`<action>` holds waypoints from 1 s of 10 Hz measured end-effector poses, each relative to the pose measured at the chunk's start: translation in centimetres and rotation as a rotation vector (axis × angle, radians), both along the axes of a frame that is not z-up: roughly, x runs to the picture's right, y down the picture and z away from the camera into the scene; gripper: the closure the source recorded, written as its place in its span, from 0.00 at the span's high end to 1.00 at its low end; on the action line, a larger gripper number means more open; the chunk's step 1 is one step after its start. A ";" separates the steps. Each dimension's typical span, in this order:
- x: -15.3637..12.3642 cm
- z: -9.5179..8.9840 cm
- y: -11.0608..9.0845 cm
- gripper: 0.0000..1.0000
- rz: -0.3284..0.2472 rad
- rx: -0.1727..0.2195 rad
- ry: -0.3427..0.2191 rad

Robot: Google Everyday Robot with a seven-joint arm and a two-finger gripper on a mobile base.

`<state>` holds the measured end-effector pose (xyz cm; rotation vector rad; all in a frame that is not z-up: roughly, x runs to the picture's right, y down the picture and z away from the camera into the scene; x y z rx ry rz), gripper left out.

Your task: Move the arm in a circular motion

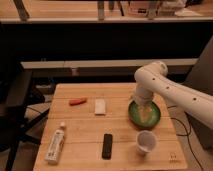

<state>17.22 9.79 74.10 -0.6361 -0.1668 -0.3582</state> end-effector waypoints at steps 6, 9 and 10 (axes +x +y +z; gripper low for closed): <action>-0.9 1.8 -1.9 0.80 -0.002 0.001 -0.031; 0.4 1.4 -1.6 0.80 0.016 -0.011 -0.027; 0.9 1.6 -1.9 0.80 0.019 -0.017 -0.025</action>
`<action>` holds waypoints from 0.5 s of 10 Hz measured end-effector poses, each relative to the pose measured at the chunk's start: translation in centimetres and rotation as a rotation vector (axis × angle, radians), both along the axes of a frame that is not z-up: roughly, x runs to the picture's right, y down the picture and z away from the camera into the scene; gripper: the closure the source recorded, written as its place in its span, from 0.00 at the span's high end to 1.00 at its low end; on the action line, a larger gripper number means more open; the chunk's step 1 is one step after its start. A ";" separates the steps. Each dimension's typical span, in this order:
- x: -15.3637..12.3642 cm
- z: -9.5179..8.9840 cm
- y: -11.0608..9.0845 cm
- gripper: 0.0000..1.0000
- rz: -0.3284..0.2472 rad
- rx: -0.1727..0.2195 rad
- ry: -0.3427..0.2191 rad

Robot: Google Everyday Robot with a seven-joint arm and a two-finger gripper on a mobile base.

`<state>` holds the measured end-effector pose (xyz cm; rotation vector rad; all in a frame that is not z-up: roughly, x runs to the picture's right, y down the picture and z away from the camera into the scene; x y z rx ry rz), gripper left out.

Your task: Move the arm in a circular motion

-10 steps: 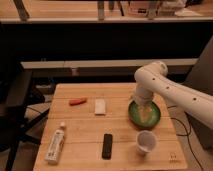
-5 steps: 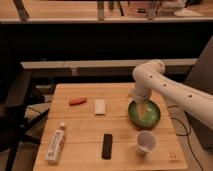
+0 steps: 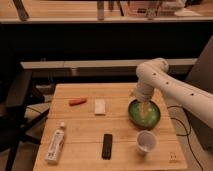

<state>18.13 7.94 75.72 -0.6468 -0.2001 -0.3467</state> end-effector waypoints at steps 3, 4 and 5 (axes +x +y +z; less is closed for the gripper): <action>1.1 -0.2 0.2 0.80 0.009 -0.009 0.001; 1.3 -0.5 0.6 0.80 0.001 -0.013 -0.004; 1.4 -0.8 1.0 0.80 -0.007 -0.017 -0.008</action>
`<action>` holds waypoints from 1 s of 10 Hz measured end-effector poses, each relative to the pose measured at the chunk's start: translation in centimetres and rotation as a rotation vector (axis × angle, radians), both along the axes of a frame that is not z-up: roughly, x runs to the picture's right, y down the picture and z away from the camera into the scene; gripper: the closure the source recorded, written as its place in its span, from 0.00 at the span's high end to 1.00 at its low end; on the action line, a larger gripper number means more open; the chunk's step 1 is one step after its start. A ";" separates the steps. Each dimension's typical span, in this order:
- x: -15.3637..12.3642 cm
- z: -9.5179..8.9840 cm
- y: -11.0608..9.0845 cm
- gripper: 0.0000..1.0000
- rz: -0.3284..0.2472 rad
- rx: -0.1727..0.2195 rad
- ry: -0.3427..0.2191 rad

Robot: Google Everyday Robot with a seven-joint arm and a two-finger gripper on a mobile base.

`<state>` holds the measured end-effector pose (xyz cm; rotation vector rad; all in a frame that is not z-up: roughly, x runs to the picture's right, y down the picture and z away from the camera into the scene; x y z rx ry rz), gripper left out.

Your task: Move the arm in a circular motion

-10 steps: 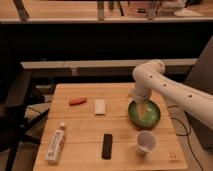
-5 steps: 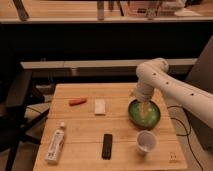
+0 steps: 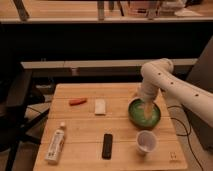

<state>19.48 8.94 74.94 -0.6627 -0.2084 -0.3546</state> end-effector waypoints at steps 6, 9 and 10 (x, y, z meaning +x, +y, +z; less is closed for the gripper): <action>-0.4 -0.8 1.0 0.80 -0.063 -0.005 -0.038; -0.6 -0.9 1.1 0.80 -0.077 -0.003 -0.052; -1.0 -1.1 1.4 0.80 -0.100 0.000 -0.065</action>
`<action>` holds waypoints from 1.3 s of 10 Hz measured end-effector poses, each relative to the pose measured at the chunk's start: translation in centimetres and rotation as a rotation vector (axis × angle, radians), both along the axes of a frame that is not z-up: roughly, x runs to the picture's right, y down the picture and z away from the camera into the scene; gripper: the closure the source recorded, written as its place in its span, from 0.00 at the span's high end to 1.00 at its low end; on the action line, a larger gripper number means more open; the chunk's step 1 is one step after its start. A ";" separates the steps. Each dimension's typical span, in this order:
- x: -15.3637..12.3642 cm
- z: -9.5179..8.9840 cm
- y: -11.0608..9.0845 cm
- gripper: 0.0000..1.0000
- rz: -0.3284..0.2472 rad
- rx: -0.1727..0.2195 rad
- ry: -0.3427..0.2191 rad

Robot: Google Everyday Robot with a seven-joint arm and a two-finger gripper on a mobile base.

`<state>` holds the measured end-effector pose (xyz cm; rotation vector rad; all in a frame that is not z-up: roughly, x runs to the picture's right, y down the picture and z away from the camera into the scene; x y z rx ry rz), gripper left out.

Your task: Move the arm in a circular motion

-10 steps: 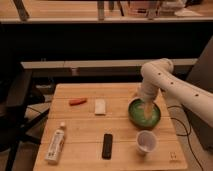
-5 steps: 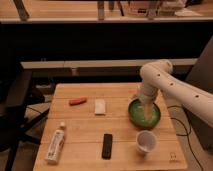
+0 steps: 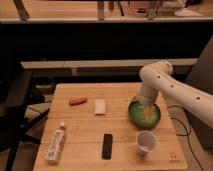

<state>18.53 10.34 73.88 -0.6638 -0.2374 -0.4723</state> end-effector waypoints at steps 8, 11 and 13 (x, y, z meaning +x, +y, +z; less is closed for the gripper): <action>-2.2 0.3 -0.4 0.80 -0.076 0.008 -0.048; -1.8 0.3 -0.5 0.80 -0.087 0.004 -0.061; -0.4 0.2 -0.4 0.80 -0.080 -0.004 -0.054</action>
